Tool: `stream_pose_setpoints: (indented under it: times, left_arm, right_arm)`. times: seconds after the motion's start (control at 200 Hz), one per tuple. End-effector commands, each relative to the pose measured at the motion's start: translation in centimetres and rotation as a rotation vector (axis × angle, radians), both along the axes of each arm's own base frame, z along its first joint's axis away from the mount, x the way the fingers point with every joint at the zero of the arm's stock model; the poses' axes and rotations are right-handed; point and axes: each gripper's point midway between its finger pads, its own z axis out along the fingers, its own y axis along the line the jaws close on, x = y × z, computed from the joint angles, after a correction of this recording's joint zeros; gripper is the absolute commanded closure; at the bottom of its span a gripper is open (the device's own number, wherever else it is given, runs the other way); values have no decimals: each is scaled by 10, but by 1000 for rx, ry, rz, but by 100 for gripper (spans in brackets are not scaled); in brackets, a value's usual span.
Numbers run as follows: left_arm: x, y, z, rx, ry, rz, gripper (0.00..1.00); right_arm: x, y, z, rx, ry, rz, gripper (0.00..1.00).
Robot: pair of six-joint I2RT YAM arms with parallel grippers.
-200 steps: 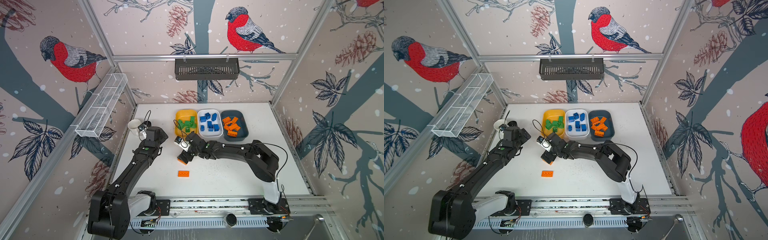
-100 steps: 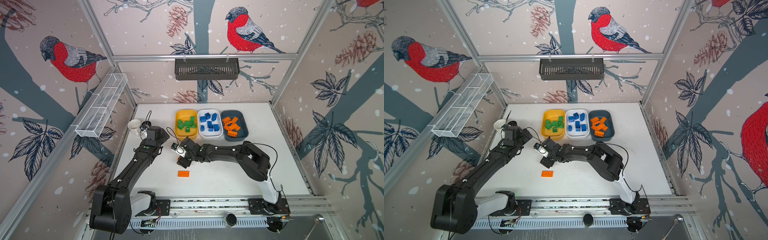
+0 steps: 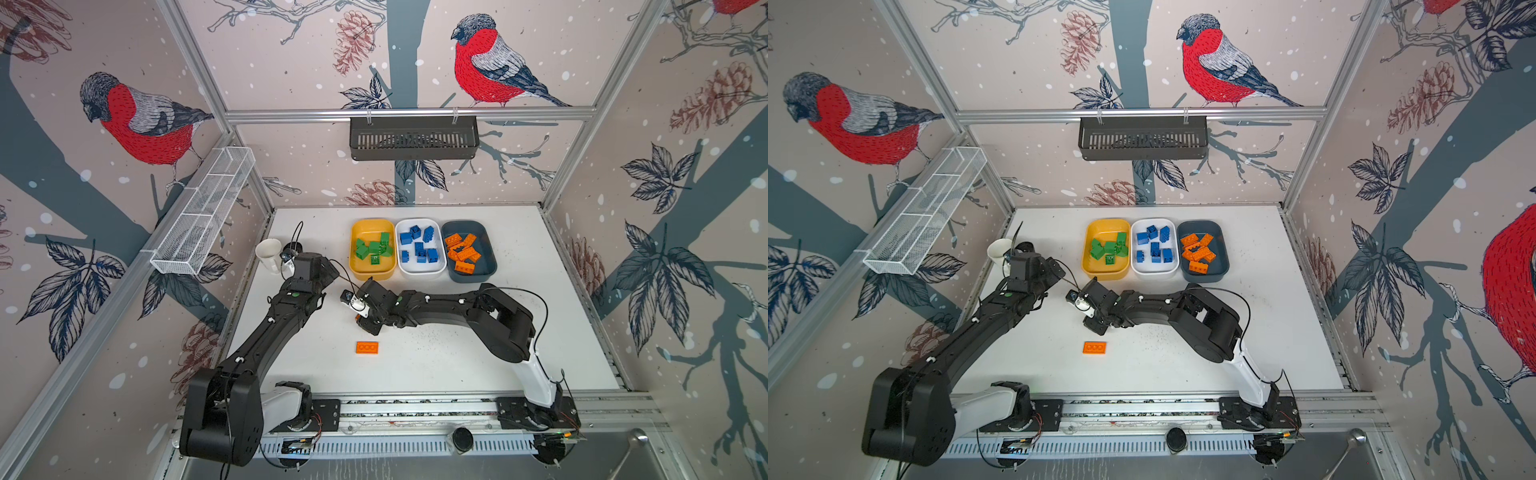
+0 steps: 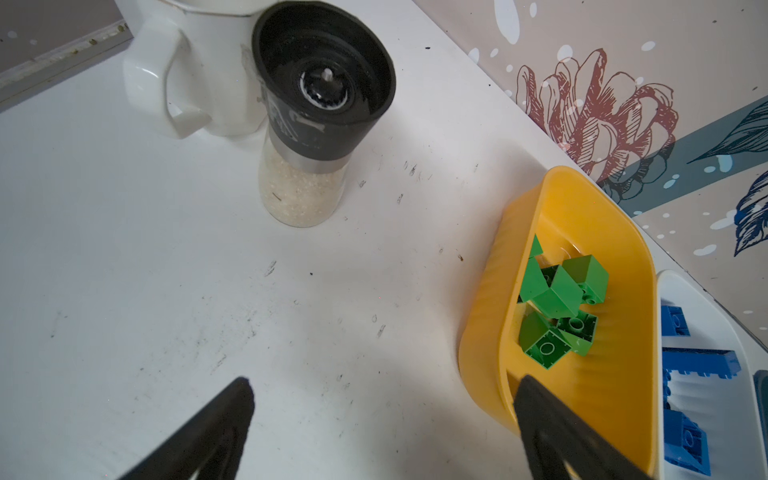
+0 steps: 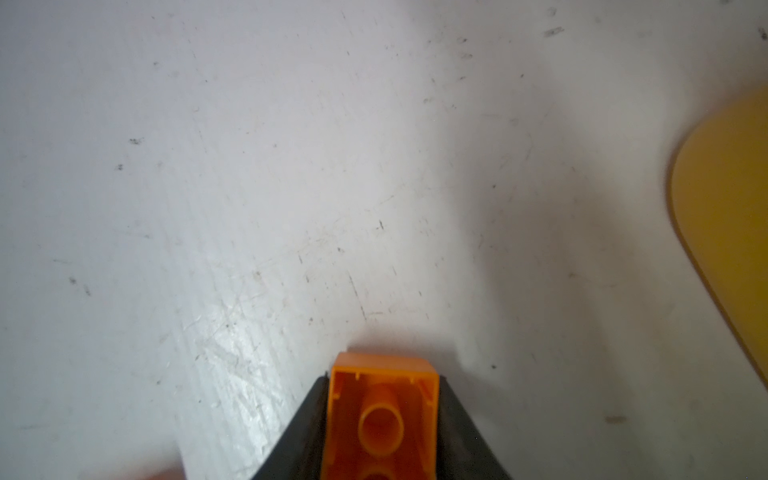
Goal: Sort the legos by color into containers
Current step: 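Lower the right gripper onto an orange brick on the table and grasp it, then drop the orange brick in the teal tray while the left gripper nears another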
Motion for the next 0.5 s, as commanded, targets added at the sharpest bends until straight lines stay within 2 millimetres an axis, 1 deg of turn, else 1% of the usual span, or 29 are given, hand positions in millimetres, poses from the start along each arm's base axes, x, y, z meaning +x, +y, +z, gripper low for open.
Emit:
stream_pose_setpoints:
  times: [0.0,0.045,0.175,0.26,0.495]
  left_arm:
    - [4,-11,4,-27,-30,-63,2]
    - [6,-15,6,-27,-45,-98,2]
    - [9,-26,-6,-60,-39,-143,2]
    - [13,-34,-11,-81,-17,-179,2]
    - [24,-56,-15,-75,2,-266,2]
  right_arm:
    - [0,-8,1,-23,10,-1,66]
    - [1,-10,3,-23,11,-5,68]
    - [5,-16,13,2,-5,-36,71]
    - [12,-26,22,21,-25,-84,72]
    - [24,-68,46,71,-71,-201,75]
